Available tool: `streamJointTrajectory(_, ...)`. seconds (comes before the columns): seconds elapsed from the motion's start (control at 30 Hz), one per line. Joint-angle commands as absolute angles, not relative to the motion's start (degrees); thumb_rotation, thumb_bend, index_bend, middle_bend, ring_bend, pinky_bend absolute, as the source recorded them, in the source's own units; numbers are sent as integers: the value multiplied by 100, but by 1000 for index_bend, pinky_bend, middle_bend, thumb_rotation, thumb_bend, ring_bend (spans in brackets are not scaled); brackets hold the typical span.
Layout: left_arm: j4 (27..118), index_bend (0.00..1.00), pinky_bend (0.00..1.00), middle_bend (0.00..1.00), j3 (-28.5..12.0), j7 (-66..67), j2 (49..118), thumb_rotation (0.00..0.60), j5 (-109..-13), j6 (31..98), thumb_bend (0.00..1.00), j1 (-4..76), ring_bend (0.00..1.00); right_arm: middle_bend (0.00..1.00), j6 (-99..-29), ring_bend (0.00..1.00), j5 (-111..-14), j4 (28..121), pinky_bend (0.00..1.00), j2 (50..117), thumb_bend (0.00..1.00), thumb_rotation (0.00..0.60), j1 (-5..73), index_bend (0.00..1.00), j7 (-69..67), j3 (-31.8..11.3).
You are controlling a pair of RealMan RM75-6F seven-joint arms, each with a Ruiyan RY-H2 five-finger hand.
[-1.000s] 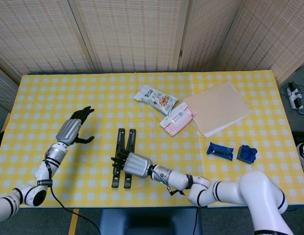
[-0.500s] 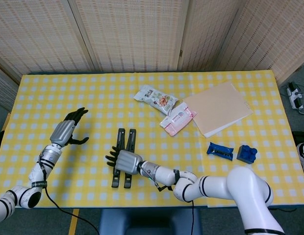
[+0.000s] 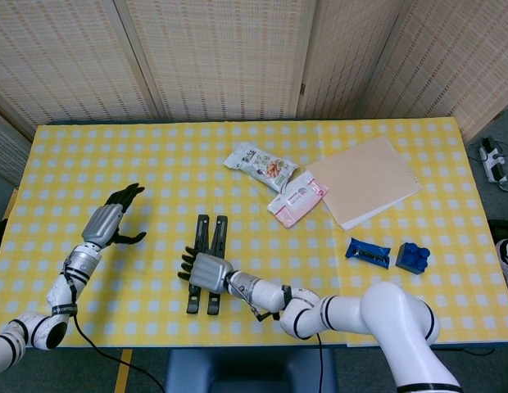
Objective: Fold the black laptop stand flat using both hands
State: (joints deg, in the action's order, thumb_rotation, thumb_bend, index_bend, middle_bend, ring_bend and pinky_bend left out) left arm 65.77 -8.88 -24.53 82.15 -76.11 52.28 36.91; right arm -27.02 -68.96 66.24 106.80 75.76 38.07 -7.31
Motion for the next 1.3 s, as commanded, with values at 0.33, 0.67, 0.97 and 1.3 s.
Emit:
streamJointTrajectory(0.33, 6465, 46, 16, 33, -848, -2580, 8264, 600, -7697, 5303, 308, 3633, 0, 477, -3445, 260, -7622, 6522, 81, 10733, 330, 600, 7362, 523, 3288, -543)
streamJointTrajectory(0.67, 6687, 45, 9, 33, -873, -2395, 8167, 600, -7689, 5361, 308, 3621, 0, 75, -3582, 87, -7762, 6862, 17, 10502, 339, 600, 7185, 35, 3250, -434)
streamJointTrajectory(0.97, 7176, 44, 8, 32, -1011, -1534, 7937, 600, -7447, 5703, 310, 3507, 0, 0, -5230, 6, -7531, 8411, 0, 9640, 339, 600, 6125, 0, 3921, -376)
streamJointTrajectory(1.3, 8265, 49, 8, 32, -918, 36, 7196, 600, -6895, 6469, 312, 2882, 0, 0, -7115, 57, -7521, 9861, 0, 7991, 340, 600, 4508, 0, 3523, -38)
